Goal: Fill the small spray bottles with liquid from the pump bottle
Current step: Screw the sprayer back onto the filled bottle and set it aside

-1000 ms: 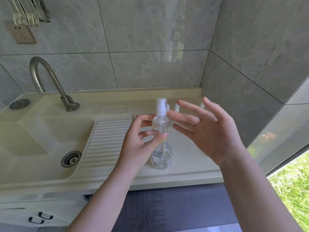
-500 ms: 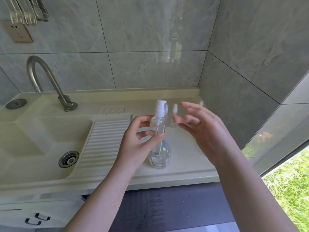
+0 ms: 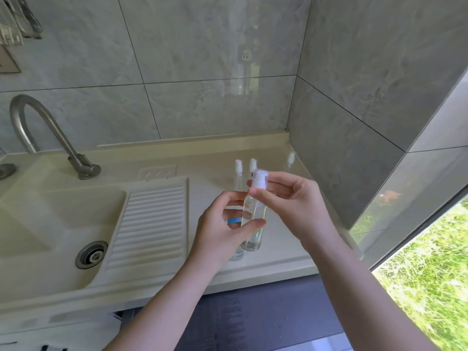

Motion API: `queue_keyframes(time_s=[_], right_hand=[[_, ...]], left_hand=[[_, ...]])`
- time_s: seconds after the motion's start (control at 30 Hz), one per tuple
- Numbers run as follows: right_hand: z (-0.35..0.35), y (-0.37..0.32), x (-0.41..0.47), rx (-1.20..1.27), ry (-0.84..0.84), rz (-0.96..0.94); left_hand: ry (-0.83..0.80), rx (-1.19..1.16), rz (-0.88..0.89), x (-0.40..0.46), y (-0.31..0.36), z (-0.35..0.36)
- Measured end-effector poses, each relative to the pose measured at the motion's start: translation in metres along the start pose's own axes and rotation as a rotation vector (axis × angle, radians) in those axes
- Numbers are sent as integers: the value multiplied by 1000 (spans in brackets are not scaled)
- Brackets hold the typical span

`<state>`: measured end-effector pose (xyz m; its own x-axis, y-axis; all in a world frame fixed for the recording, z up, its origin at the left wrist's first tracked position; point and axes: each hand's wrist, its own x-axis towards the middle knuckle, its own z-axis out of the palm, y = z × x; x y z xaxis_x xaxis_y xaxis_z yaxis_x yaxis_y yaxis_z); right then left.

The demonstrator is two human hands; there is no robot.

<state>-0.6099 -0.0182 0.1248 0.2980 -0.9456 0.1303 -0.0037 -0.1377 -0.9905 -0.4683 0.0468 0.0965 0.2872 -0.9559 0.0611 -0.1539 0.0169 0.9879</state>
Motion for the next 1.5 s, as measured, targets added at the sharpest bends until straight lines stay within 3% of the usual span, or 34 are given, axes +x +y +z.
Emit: queue_keyframes(time_s=[0.07, 0.17, 0.3, 0.57, 0.7, 0.9, 1.23, 1.5], right_hand=[[-6, 6, -1, -131, 44, 2], [-20, 15, -1, -314, -46, 61], [-29, 24, 5, -362, -54, 81], [-84, 62, 74, -539, 195, 101], [-111, 99, 127, -630, 324, 151], [-124, 170, 191, -710, 310, 185], [-118, 207, 214, -707, 282, 204], [-111, 207, 207, -706, 310, 223]], left_hand=[[31, 26, 13, 5, -5, 8], [50, 76, 56, 22, -13, 22], [8, 129, 136, 45, -21, 40], [-286, 309, 184, 128, -33, 67], [-406, 470, 72, 181, -43, 76], [-672, 674, -93, 229, -69, 83], [-778, 668, -156, 249, -83, 84], [-752, 577, -149, 246, -93, 83]])
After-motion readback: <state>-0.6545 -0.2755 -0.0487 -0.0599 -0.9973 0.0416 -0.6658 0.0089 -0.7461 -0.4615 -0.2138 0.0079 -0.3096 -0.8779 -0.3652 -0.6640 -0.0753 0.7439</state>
